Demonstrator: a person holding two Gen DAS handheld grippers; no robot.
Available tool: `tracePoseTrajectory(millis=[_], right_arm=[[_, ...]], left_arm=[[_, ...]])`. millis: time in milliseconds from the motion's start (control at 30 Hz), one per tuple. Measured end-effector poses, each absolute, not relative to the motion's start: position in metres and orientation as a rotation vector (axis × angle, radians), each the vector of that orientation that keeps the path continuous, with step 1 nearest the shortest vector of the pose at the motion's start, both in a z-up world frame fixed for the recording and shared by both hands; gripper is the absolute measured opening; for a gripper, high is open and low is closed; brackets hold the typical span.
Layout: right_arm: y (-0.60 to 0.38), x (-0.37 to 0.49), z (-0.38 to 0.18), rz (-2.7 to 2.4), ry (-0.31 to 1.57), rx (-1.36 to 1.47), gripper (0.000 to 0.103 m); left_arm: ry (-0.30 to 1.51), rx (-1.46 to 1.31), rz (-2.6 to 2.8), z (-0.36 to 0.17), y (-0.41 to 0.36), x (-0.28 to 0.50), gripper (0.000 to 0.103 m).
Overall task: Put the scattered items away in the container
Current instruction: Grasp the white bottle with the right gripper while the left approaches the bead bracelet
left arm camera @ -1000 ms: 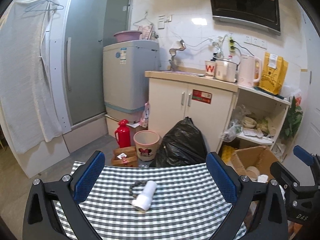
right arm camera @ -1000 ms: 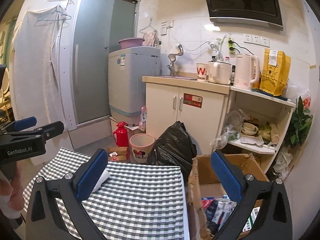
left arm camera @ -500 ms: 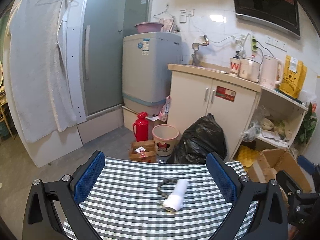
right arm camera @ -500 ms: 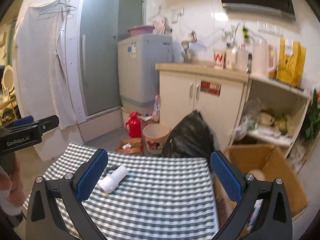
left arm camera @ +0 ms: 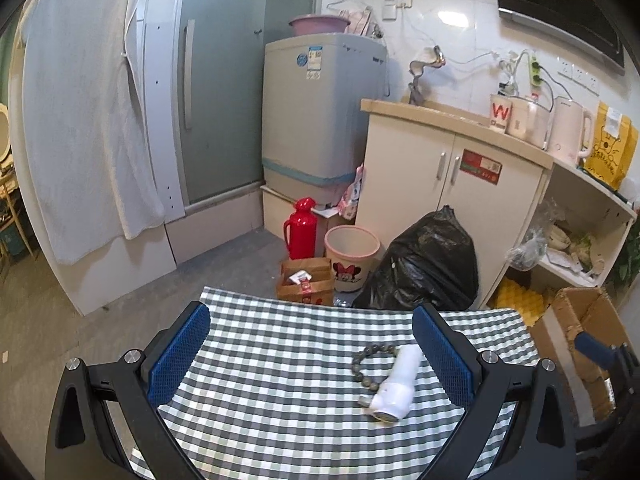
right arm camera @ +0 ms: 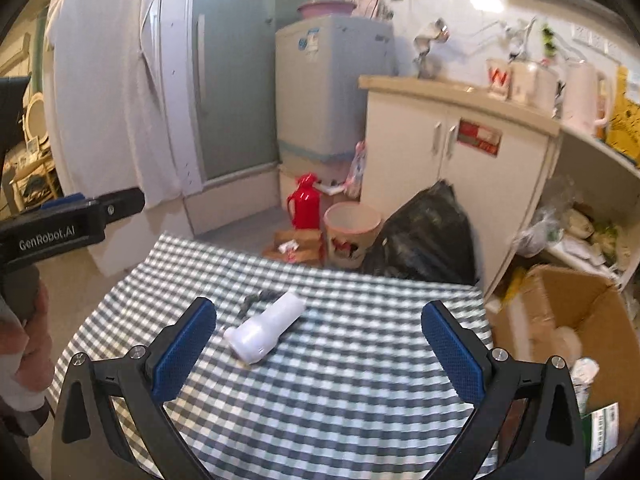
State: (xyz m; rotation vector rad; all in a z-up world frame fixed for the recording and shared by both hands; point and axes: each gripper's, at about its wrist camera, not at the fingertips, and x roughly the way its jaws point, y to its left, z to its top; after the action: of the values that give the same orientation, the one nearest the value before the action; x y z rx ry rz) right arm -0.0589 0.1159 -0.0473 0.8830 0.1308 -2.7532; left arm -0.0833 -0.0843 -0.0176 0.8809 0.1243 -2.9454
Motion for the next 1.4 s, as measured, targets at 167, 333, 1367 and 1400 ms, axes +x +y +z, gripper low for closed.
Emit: tracePoseTrajectory(millis=[167, 333, 1367, 1400], right_arm=[[0.095, -0.075, -0.072, -2.696, 0.173, 0.951, 0.103], [0.076, -0.089, -0.094, -2.640, 0.185, 1.016, 0.103], [0.051, -0.143, -0.178, -2.501, 0.205, 1.326, 0.057], [0.055, -0.141, -0.179, -2.494, 0.206, 1.334, 0.056]], left_arm=[[0.137, 0.926, -2.916, -0.035, -0.096, -0.094, 0.103], [0.161, 0.965, -2.889, -0.051, -0.109, -0.105, 0.103], [0.169, 1.132, -2.834, -0.106, -0.125, -0.146, 0.103], [0.167, 1.135, -2.835, -0.106, -0.124, -0.147, 0.103]])
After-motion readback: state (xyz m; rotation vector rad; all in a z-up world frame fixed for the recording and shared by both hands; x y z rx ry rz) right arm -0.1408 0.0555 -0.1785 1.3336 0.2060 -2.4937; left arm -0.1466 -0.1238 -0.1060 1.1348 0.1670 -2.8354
